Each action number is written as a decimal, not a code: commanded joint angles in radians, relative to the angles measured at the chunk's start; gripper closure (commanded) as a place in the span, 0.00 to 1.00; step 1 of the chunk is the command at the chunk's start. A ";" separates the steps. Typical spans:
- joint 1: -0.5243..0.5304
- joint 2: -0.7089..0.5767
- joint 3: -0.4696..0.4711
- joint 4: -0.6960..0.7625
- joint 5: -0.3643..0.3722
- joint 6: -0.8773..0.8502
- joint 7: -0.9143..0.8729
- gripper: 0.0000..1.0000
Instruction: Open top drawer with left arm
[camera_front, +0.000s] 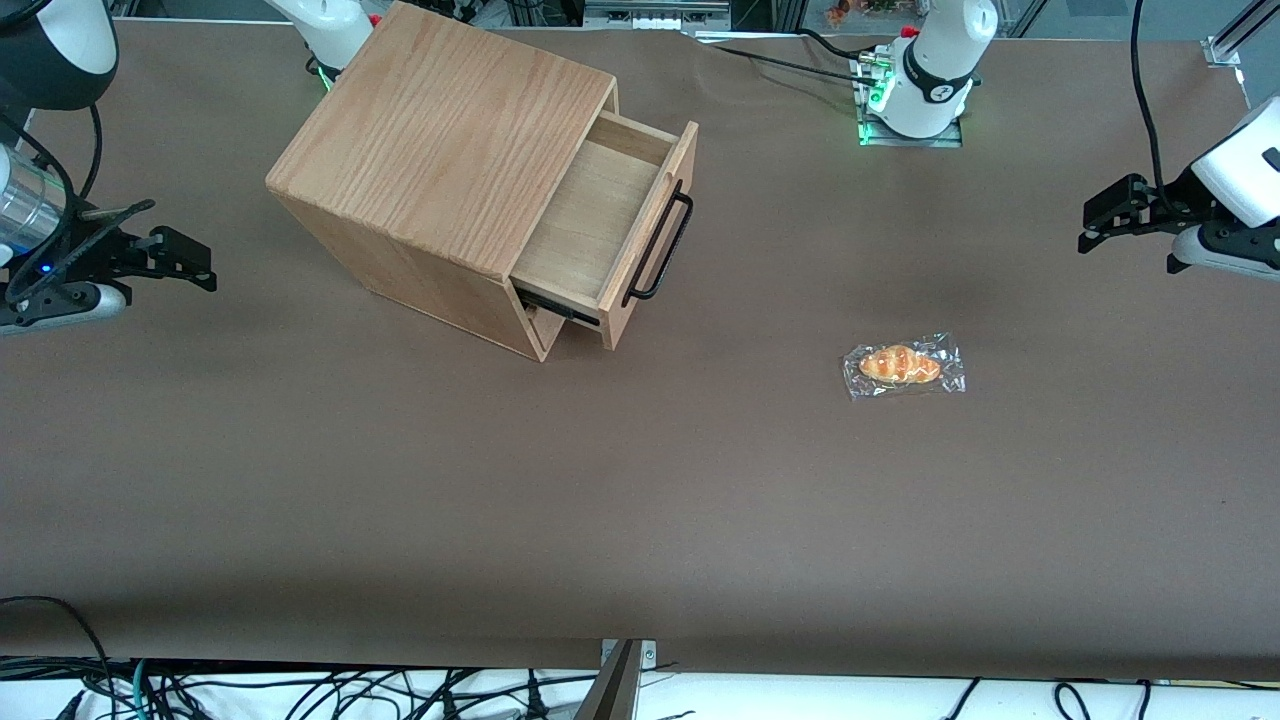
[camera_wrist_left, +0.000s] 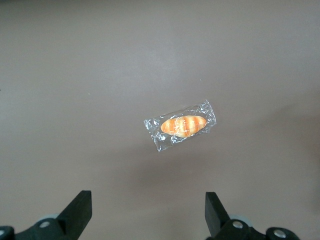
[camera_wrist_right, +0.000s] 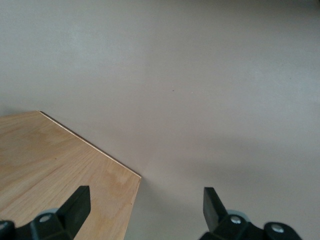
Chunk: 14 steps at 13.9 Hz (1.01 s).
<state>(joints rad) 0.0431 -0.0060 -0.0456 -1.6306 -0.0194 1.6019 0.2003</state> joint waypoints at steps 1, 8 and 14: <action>-0.003 0.000 -0.002 -0.005 0.016 0.013 0.004 0.00; -0.005 0.014 -0.002 0.005 0.021 0.013 0.004 0.00; -0.005 0.014 -0.002 0.003 0.021 0.012 0.005 0.00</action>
<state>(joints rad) 0.0429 0.0077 -0.0461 -1.6306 -0.0194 1.6093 0.2003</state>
